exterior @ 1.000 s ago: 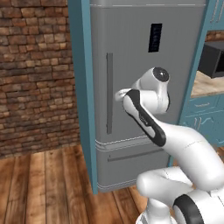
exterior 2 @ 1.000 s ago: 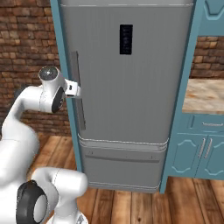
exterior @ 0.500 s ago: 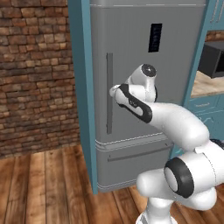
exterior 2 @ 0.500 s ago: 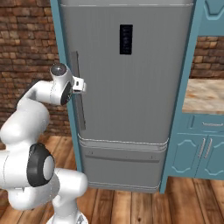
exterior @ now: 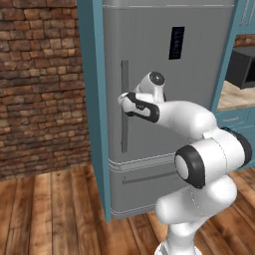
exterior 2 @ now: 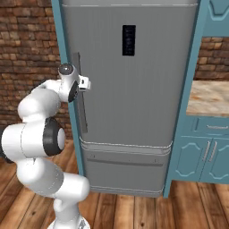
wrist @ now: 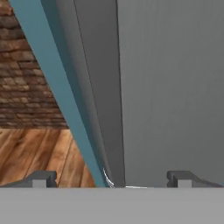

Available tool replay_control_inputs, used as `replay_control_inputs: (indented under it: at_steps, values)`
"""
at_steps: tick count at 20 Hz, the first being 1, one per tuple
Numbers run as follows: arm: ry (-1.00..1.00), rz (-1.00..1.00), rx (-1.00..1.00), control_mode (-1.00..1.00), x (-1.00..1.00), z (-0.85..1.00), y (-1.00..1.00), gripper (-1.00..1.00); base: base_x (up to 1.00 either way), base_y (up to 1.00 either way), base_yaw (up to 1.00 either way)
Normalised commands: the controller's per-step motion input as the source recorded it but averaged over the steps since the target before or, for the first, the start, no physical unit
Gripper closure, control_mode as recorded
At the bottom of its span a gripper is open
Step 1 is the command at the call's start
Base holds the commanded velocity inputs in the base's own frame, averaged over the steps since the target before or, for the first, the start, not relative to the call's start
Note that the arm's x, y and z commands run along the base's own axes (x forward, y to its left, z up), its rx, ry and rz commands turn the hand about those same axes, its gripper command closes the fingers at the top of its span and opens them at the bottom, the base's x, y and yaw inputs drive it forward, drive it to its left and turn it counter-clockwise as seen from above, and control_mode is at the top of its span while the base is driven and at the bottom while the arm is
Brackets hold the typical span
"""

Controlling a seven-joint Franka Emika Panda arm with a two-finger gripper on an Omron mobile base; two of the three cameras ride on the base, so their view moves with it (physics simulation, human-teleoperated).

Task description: Take the lemon wedge from the fridge and place it on the plate with fish on the dining counter.

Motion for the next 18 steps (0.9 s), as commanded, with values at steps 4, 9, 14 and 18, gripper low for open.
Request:
replay_control_inputs:
  at_steps: [4,9,14,18]
  values:
    - [0.0,0.0,0.0,-1.0,0.61,-0.27,0.11,-1.0,0.0,0.0,0.0]
    - [0.0,0.0,0.0,-1.0,0.64,-0.31,0.06,-1.0,0.0,0.0,0.0]
    - [0.0,0.0,0.0,-1.0,0.5,-0.22,0.05,-1.0,0.0,0.0,0.0]
    - [0.0,0.0,0.0,-1.0,0.52,-0.06,0.1,-1.0,0.0,0.0,0.0]
